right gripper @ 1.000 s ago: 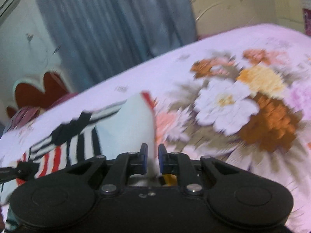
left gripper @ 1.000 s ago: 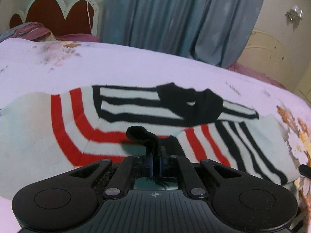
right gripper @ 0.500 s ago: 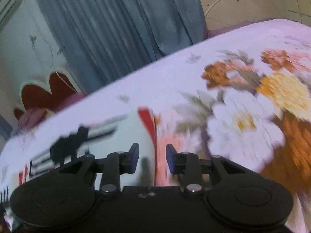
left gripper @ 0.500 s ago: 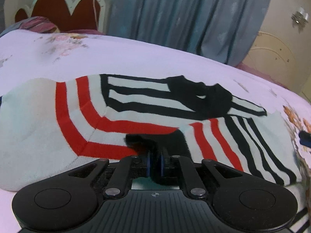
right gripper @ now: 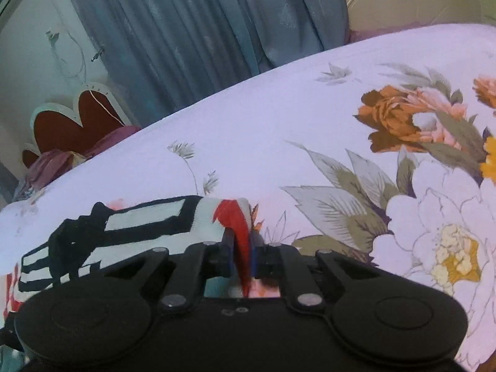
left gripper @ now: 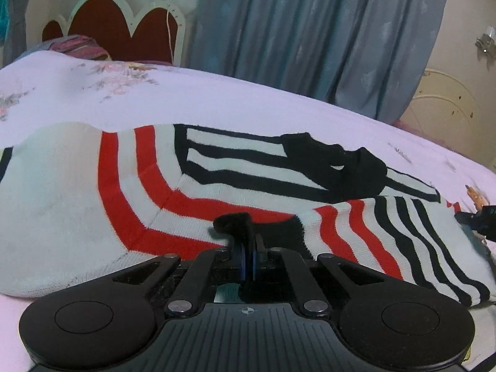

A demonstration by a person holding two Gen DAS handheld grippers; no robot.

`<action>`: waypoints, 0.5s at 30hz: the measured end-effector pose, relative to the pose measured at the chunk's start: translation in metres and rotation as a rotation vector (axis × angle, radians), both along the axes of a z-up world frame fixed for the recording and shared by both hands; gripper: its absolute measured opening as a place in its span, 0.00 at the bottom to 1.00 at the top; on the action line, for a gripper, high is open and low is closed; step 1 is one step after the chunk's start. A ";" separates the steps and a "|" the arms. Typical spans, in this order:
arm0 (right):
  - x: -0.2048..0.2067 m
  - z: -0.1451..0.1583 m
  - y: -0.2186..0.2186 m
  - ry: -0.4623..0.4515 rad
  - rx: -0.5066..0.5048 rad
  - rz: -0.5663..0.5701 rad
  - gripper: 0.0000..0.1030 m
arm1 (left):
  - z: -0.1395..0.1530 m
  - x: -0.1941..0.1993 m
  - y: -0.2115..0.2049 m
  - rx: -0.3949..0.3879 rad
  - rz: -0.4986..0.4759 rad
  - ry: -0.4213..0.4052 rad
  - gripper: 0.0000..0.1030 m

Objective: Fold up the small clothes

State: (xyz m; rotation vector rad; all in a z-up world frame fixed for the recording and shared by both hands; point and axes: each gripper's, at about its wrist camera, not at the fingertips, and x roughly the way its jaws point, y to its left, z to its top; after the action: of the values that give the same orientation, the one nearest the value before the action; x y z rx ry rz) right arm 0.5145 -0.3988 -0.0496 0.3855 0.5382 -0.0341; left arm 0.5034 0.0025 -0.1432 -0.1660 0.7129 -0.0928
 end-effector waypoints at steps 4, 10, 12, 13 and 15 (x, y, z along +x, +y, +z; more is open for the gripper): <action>-0.011 0.009 0.001 -0.005 -0.056 -0.007 0.27 | 0.009 -0.001 0.008 0.005 0.012 0.016 0.18; -0.030 0.025 0.044 -0.069 -0.237 0.252 0.21 | 0.039 -0.011 -0.047 0.081 -0.108 -0.098 0.36; -0.024 0.017 0.072 -0.046 -0.255 0.382 0.22 | 0.034 0.002 -0.085 0.075 -0.212 -0.076 0.59; -0.023 0.014 0.085 -0.043 -0.276 0.425 0.24 | 0.029 0.010 -0.103 0.070 -0.261 -0.059 0.60; -0.020 0.011 0.104 -0.043 -0.329 0.485 0.21 | 0.015 0.022 -0.123 0.099 -0.282 -0.032 0.60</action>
State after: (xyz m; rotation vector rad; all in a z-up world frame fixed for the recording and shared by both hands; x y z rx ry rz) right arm 0.4947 -0.2946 -0.0383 -0.0718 0.5614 0.3487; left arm 0.5257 -0.1209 -0.1278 0.0314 0.7040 -0.3283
